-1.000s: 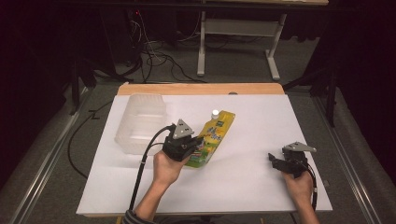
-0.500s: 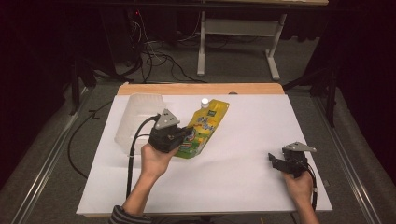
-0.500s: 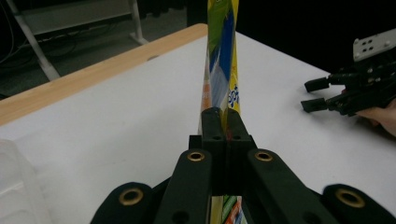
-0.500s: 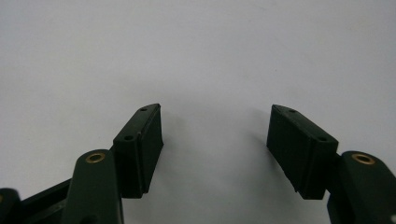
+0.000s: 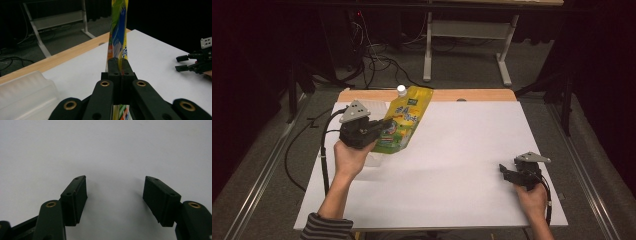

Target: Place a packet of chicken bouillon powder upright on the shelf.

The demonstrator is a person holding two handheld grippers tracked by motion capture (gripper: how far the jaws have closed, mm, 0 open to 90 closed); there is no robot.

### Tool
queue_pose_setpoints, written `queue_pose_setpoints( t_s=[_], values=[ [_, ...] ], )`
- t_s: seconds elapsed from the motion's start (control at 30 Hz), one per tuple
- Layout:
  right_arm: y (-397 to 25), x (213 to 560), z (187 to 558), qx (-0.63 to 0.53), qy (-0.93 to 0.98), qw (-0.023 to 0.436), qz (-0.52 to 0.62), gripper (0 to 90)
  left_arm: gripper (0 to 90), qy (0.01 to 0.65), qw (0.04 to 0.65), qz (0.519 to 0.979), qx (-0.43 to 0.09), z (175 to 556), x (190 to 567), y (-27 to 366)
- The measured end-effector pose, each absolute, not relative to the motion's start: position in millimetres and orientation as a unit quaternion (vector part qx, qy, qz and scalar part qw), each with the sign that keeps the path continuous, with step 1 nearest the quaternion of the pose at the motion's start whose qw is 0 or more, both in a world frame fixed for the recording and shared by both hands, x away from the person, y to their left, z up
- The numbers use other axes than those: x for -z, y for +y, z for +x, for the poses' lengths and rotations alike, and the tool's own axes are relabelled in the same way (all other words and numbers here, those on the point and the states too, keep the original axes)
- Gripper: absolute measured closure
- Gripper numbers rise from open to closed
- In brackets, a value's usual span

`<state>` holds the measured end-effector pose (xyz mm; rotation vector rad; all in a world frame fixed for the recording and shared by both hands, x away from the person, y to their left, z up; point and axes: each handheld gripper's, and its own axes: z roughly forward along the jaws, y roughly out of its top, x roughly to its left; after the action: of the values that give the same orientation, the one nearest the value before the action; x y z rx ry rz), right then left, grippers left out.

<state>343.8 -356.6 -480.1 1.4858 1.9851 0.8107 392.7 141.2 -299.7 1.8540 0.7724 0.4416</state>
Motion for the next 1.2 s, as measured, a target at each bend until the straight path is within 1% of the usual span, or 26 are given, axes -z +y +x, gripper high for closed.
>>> queue_pose_setpoints(
  t_s=[0.27, 0.37, 0.57, 1.2],
  values=[
    [-356.6, 480.2, 343.9, -0.3, 0.734, 0.263, 0.55, 36.0, 90.0, 0.332, 0.52, 0.761, -0.2, 396.1, 301.1, 167.4],
    [-356.7, 480.2, 344.0, -0.3, 0.734, 0.262, 0.55, 36.0, 90.0, 0.348, 0.52, 0.752, -0.207, 398.5, 306.4, 181.8],
    [-356.9, 480.2, 344.0, -0.3, 0.734, 0.262, 0.55, 36.0, 90.0, 0.362, 0.512, 0.748, -0.215, 403.2, 317.8, 198.8],
    [-356.6, 480.2, 343.9, -0.3, 0.734, 0.263, 0.55, 36.0, 90.0, 0.385, 0.507, 0.74, -0.216, 416.4, 328.9, 224.1]
  ],
)
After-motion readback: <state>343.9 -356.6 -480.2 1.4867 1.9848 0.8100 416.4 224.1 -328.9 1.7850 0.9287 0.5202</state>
